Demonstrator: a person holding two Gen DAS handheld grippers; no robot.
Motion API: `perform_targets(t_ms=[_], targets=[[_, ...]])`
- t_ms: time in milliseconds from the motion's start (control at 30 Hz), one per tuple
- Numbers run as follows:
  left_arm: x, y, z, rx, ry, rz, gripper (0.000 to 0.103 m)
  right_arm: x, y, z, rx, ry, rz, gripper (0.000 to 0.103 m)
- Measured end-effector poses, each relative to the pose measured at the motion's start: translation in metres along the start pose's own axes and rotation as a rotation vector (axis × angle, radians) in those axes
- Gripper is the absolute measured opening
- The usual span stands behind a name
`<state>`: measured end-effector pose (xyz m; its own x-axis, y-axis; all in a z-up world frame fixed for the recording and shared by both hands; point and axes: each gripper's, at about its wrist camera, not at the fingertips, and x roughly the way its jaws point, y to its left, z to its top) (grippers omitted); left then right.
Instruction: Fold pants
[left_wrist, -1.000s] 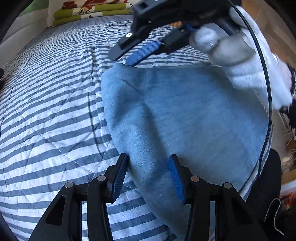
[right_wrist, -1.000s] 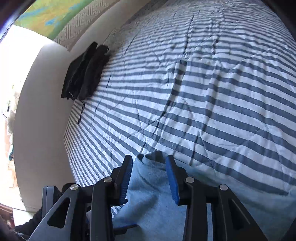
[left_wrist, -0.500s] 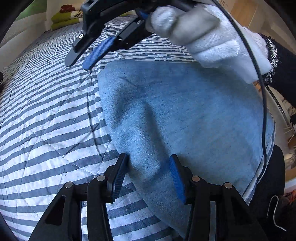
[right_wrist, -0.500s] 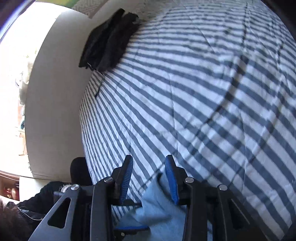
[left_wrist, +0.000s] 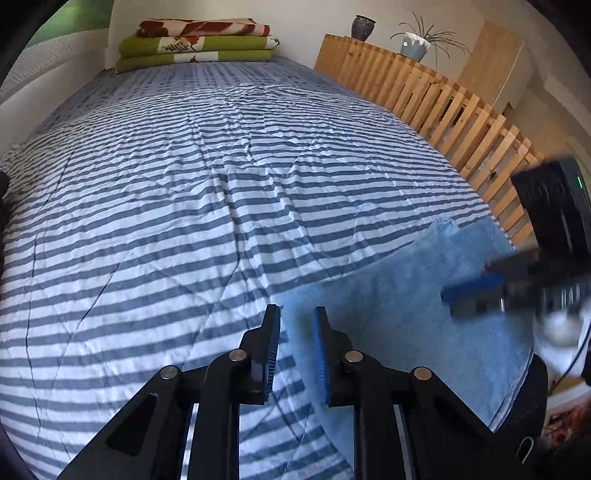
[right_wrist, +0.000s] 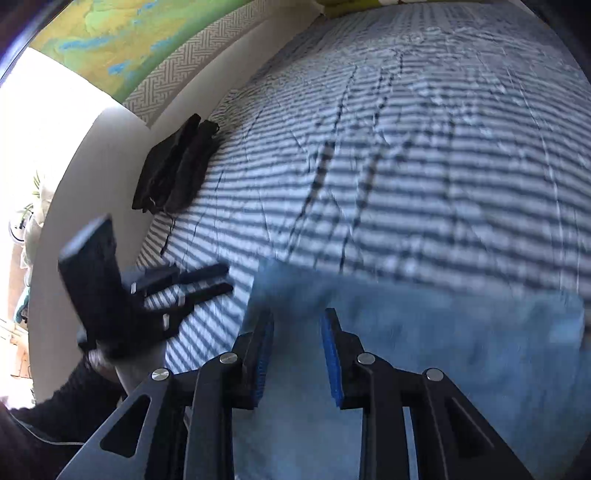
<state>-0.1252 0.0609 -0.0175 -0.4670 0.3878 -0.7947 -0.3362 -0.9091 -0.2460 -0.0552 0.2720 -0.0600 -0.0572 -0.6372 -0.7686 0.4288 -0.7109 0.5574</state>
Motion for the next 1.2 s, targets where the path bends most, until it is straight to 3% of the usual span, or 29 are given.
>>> perform_targets(t_ms=[33,200,300,433,533,600,733,767,900,1033,1100,1167,1200], targets=[[0.007,-0.010,0.003,0.022,0.019,-0.007,0.017,0.004,0.002,-0.013,-0.003,0.008,0.000,0.024],[0.069,-0.015,-0.003,0.143,0.122,0.246,0.013,0.034,0.015,-0.059,-0.015,0.059,-0.007,0.024],[0.071,-0.008,-0.005,0.138,0.098,0.252,0.014,0.046,0.029,-0.071,-0.046,0.087,-0.009,0.024],[0.040,0.004,0.000,0.037,0.063,0.244,0.014,0.061,0.067,-0.092,-0.270,0.101,-0.212,0.024],[0.005,0.006,-0.008,-0.006,0.037,0.219,0.014,0.052,0.071,-0.091,-0.235,0.097,-0.181,0.024],[-0.027,0.001,-0.027,-0.038,0.034,0.173,0.019,0.036,0.071,-0.089,-0.185,0.042,-0.155,0.024],[-0.067,-0.022,-0.081,-0.114,0.049,0.047,0.056,0.006,0.068,-0.085,-0.101,-0.034,-0.121,0.026],[-0.075,-0.030,-0.095,-0.134,0.049,0.012,0.060,-0.001,0.068,-0.083,-0.080,-0.048,-0.114,0.029],[-0.082,-0.067,-0.148,-0.185,0.063,-0.078,0.061,-0.008,0.072,-0.075,-0.050,-0.054,-0.107,0.034],[-0.059,-0.083,-0.176,-0.252,0.096,-0.084,0.062,-0.003,0.085,-0.059,-0.072,-0.021,-0.107,0.040],[-0.048,-0.085,-0.186,-0.299,0.090,-0.111,0.060,0.011,0.097,-0.043,-0.104,-0.004,-0.139,0.049],[-0.037,-0.086,-0.191,-0.324,0.085,-0.129,0.030,0.030,0.105,-0.025,-0.119,0.012,-0.188,0.051],[-0.035,-0.086,-0.192,-0.340,0.071,-0.133,0.027,0.044,0.107,-0.014,-0.112,0.033,-0.218,0.052]])
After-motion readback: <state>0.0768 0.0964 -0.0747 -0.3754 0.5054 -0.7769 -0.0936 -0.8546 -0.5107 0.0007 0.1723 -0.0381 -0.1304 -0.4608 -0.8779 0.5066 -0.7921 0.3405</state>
